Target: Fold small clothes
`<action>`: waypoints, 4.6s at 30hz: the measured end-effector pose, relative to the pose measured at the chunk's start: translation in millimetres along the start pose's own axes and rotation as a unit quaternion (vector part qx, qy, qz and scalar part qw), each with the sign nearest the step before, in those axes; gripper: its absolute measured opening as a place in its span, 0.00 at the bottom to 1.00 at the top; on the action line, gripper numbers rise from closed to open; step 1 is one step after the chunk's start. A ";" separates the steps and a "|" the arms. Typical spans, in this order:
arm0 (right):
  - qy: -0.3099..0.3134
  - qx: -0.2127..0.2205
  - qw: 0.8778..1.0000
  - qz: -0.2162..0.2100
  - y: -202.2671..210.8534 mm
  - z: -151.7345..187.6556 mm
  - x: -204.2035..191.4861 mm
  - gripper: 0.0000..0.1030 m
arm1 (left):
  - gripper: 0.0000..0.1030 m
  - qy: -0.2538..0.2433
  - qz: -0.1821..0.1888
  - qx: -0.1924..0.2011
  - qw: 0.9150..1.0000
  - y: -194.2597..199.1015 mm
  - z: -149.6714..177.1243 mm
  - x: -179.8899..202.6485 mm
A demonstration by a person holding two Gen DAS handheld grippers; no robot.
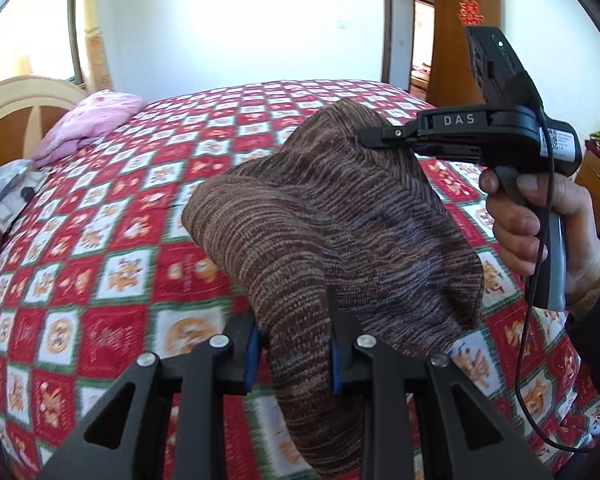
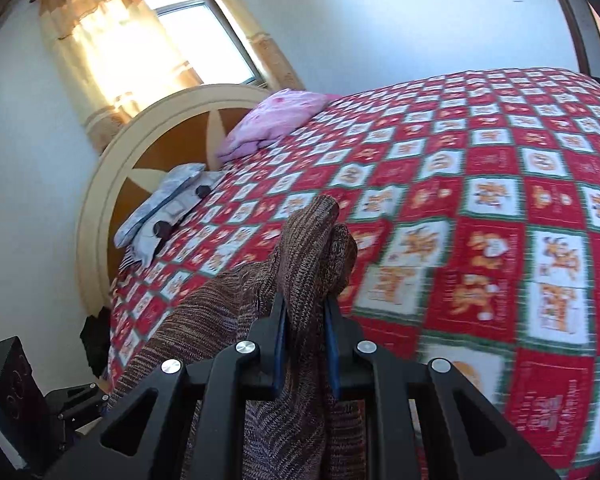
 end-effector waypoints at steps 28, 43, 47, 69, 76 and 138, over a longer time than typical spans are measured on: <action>0.049 -0.059 0.993 -0.087 -112.1 15.5 -126.4 0.16 | 0.27 0.062 -0.105 0.021 0.992 54.2 54.1 -113.6; 0.060 -0.098 0.989 -0.093 -157.0 29.8 -151.1 0.16 | 0.27 0.079 -0.119 0.001 0.990 49.8 80.3 -140.2; 0.070 -0.118 0.987 -0.089 -170.7 29.6 -158.6 0.16 | 0.27 0.080 -0.120 0.001 0.989 51.1 82.9 -144.1; 0.053 -0.186 0.980 -0.050 -235.4 59.8 -141.4 0.16 | 0.27 0.083 -0.130 -0.032 0.987 20.1 130.2 -146.2; 0.037 -0.211 0.976 -0.028 -249.7 79.3 -112.6 0.18 | 0.29 0.078 -0.139 -0.008 0.987 16.0 139.6 -142.9; 0.154 0.005 0.984 0.085 60.7 179.5 -225.9 0.54 | 0.98 0.082 -0.204 0.142 0.965 147.5 102.8 -118.7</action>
Point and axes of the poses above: each gripper's, at about its wrist camera, not at the fingertips, and y roughly against the way its jaws point, x to its right, z to its underside, the point moved 6 cm from there along -y, roughly the way its jaws point, and after that the axes turned 9 degrees about -z, right-handed, at the moved point
